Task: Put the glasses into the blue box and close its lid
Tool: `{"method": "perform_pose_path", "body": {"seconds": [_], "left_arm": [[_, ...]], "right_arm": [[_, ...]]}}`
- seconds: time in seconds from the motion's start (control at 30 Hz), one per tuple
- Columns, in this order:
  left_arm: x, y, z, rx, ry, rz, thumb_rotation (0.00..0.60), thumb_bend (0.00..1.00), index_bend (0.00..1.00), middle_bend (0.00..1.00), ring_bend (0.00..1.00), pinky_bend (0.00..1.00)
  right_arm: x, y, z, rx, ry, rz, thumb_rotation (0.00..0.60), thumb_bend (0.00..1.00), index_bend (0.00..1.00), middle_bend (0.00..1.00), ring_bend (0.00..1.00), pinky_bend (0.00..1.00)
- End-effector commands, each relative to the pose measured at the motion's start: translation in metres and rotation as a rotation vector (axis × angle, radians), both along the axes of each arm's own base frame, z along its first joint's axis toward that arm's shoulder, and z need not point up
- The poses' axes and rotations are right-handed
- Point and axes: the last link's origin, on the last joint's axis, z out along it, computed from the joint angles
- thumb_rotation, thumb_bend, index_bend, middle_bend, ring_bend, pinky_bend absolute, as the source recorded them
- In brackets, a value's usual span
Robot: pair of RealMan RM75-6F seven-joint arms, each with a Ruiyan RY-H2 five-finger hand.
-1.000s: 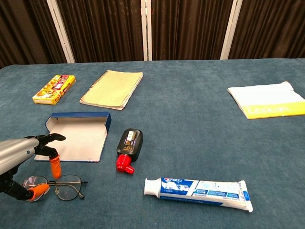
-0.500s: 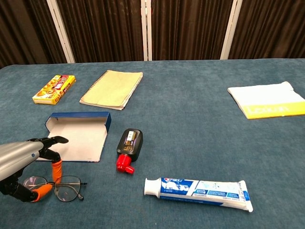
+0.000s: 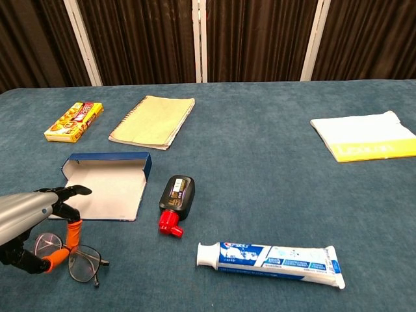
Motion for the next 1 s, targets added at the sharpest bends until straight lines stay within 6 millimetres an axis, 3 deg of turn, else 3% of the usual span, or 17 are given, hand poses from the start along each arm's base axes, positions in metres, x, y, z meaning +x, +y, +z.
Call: {"method": "perform_pose_path", "body": {"seconds": [0.03,0.33,0.57,0.8,1.0], "left_arm": [[0.001,0.001,0.003,0.008,-0.01,-0.002,0.6,0.49,0.57,0.0,0.0,0.0],[0.013,0.021,0.025,0.075,-0.055,-0.024,0.6,0.49,0.58,0.0,0.0,0.0],[0.031,0.059,0.042,0.149,-0.098,-0.06,0.6,0.49,0.58,0.0,0.0,0.0],[0.033,0.093,0.042,0.178,-0.093,-0.042,0.6,0.49,0.58,0.0,0.0,0.0],[0.019,0.109,0.034,0.179,-0.107,-0.011,0.6,0.49,0.59,0.0,0.0,0.0]], "right_arm": [[0.0,0.0,0.0,0.0,0.0,0.001,0.6,0.0,0.0,0.0,0.0,0.0],[0.0,0.0,0.0,0.0,0.001,-0.002,0.6,0.0,0.0,0.0,0.0,0.0],[-0.001,-0.002,-0.002,0.005,0.005,-0.009,0.6,0.0,0.0,0.0,0.0,0.0],[-0.003,-0.004,-0.002,0.003,0.01,-0.018,0.6,0.0,0.0,0.0,0.0,0.0],[-0.004,-0.005,-0.003,0.004,0.011,-0.025,0.6,0.0,0.0,0.0,0.0,0.0]]}}
